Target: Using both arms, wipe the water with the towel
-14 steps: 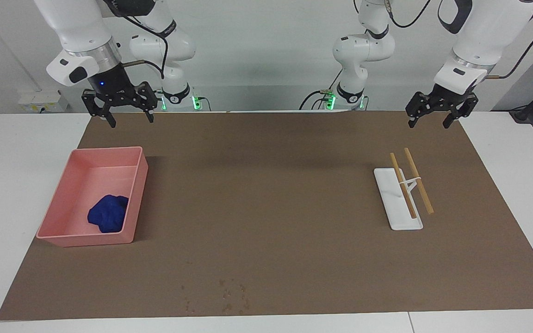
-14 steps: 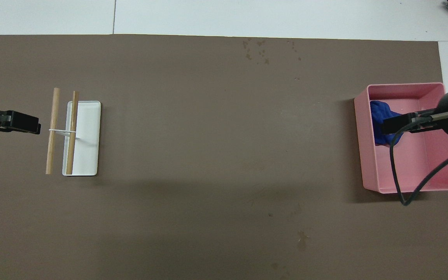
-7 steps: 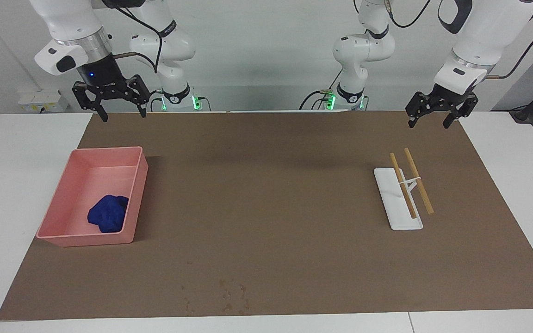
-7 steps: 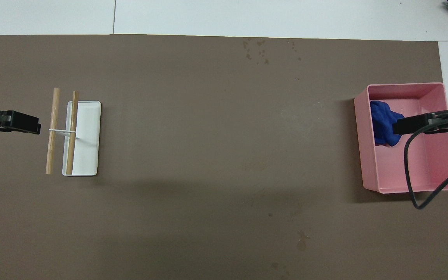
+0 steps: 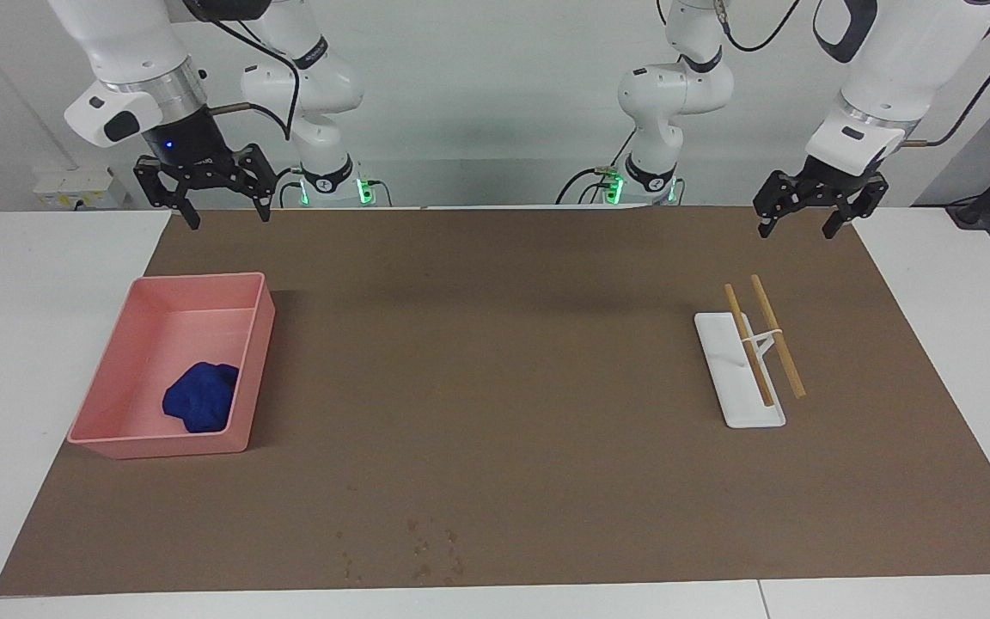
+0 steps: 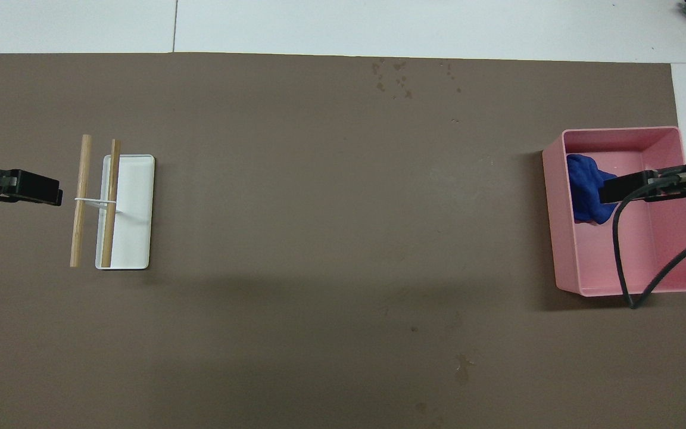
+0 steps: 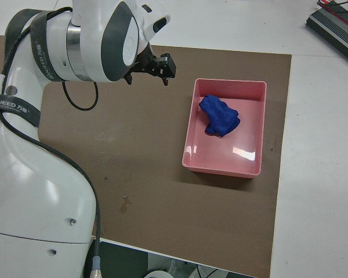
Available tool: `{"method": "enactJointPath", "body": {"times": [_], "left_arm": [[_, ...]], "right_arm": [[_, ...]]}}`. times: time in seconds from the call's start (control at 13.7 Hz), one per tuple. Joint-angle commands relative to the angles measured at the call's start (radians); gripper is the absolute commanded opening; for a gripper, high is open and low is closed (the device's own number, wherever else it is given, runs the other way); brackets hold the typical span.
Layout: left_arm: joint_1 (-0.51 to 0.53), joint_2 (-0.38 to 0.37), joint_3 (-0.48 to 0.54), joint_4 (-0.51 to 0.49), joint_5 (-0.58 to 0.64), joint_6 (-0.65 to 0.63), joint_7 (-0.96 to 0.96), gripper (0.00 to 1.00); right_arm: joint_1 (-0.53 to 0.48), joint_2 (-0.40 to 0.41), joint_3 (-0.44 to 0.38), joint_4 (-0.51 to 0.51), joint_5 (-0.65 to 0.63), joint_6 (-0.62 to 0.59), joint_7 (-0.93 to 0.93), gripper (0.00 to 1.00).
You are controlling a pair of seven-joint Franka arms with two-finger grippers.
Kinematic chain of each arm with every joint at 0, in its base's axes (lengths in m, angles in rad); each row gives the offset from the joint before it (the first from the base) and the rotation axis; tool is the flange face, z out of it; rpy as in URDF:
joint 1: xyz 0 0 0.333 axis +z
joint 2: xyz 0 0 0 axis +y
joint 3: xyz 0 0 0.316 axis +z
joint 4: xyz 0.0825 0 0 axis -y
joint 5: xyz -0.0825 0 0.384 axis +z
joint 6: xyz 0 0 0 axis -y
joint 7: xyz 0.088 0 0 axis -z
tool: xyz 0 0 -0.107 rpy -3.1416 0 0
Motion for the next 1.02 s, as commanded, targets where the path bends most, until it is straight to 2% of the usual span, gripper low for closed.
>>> {"method": "enactJointPath", "body": {"times": [0.0, 0.95], "left_arm": [[0.004, -0.026, -0.001, -0.029, 0.014, 0.009, 0.009, 1.00], [0.004, -0.026, -0.001, -0.029, 0.014, 0.009, 0.009, 1.00]], "right_arm": [[-0.005, 0.035, -0.001, 0.041, -0.013, -0.018, 0.002, 1.00], [-0.025, 0.026, -0.001, 0.031, -0.004, -0.021, 0.000, 1.00]]}}
